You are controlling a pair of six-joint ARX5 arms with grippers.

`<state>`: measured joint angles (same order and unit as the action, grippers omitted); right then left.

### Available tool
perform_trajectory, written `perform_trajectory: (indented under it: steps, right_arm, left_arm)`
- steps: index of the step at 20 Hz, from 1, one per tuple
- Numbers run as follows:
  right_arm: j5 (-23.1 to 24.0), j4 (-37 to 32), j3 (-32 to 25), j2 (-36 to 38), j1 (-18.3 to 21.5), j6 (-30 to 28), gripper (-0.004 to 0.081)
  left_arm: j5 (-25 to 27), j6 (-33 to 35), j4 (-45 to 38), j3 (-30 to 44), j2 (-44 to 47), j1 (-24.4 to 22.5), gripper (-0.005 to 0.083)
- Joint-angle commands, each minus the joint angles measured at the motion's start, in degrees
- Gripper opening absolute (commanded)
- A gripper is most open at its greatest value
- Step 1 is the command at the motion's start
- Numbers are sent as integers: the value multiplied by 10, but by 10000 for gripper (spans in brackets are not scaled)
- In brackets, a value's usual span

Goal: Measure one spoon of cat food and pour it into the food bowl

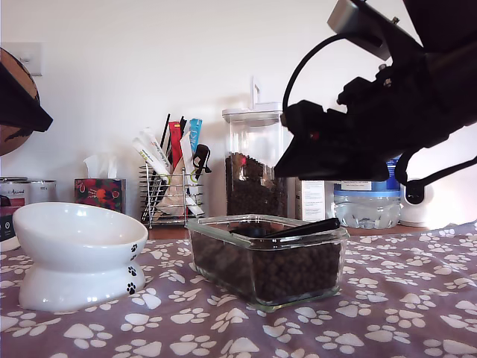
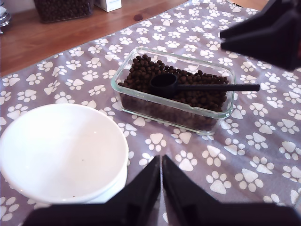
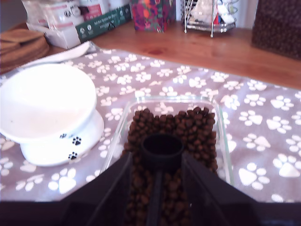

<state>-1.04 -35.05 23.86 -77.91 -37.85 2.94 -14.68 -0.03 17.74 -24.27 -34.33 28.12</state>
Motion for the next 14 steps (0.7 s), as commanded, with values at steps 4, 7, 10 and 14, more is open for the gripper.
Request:
perform_trajectory:
  steps: [4,7,10,14]
  right_arm:
    - [17,47,-12,-14,-9,-10,301]
    - [16,74,-12,-14,-12,-13,301]
    - [16,95,-12,-14,-19,-14,301]
    - [16,110,-12,-14,-19,-16,300]
  left_arm:
    - [1,0,-6,9,-2,0,-20]
    - [1,0,-6,9,-2,0,-20]
    - [1,0,-6,9,-2,0,-20]
    - [1,0,-6,9,-2,0,-20]
